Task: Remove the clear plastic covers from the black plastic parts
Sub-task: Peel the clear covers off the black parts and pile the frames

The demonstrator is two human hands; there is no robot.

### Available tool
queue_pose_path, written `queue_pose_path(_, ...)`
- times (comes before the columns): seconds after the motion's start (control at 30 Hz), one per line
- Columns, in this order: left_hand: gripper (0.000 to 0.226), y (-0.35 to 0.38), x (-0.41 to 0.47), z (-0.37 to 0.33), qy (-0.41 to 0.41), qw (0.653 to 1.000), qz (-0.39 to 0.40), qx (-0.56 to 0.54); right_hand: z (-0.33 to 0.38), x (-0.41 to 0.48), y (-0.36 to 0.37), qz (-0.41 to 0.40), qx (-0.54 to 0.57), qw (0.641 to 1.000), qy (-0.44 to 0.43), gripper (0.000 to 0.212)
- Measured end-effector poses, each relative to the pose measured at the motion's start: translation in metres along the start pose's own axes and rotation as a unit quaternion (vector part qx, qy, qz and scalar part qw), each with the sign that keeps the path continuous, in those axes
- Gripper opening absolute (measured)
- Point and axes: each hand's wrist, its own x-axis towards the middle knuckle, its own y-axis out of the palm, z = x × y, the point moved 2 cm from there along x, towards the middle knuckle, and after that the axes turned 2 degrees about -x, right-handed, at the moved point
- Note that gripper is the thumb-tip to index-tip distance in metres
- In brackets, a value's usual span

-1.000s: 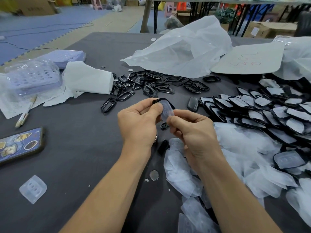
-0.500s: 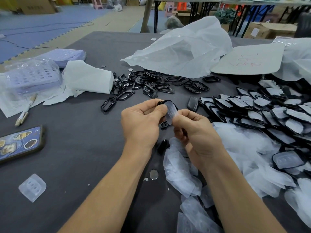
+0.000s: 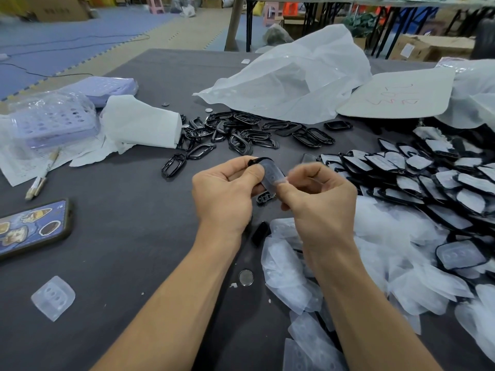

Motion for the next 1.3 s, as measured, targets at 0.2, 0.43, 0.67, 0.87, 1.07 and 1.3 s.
queue_pose_path(0.2, 0.013, -0.004, 0.002, -0.002, -0.039, 0.998, -0.031, -0.032, -0.002, 0.003, -0.005, -0.041, 0.003, 0.999, -0.004, 0.02)
queue_pose_path(0.43, 0.015, -0.01, 0.005, -0.005, -0.082, 0.992, -0.067, -0.073, -0.008, 0.009, -0.02, -0.099, -0.13, 0.986, 0.031, 0.015)
queue_pose_path(0.67, 0.01, -0.003, -0.003, -0.004, -0.098, 0.991, -0.031, -0.085, -0.007, 0.002, 0.002, 0.051, -0.096, 0.994, 0.028, 0.033)
queue_pose_path(0.87, 0.009, -0.004, -0.001, -0.002, -0.105, 0.994, 0.002, -0.024, -0.005, 0.006, -0.003, 0.014, -0.011, 0.998, 0.068, 0.026)
queue_pose_path(1.07, 0.034, -0.007, 0.0, -0.007, -0.068, 0.993, 0.078, 0.062, -0.007, 0.01, -0.006, -0.012, -0.034, 0.997, 0.069, 0.023)
queue_pose_path(1.3, 0.047, -0.01, 0.0, -0.011, -0.103, 0.984, 0.119, 0.08, -0.009, 0.011, -0.007, -0.015, -0.047, 0.997, 0.064, 0.02)
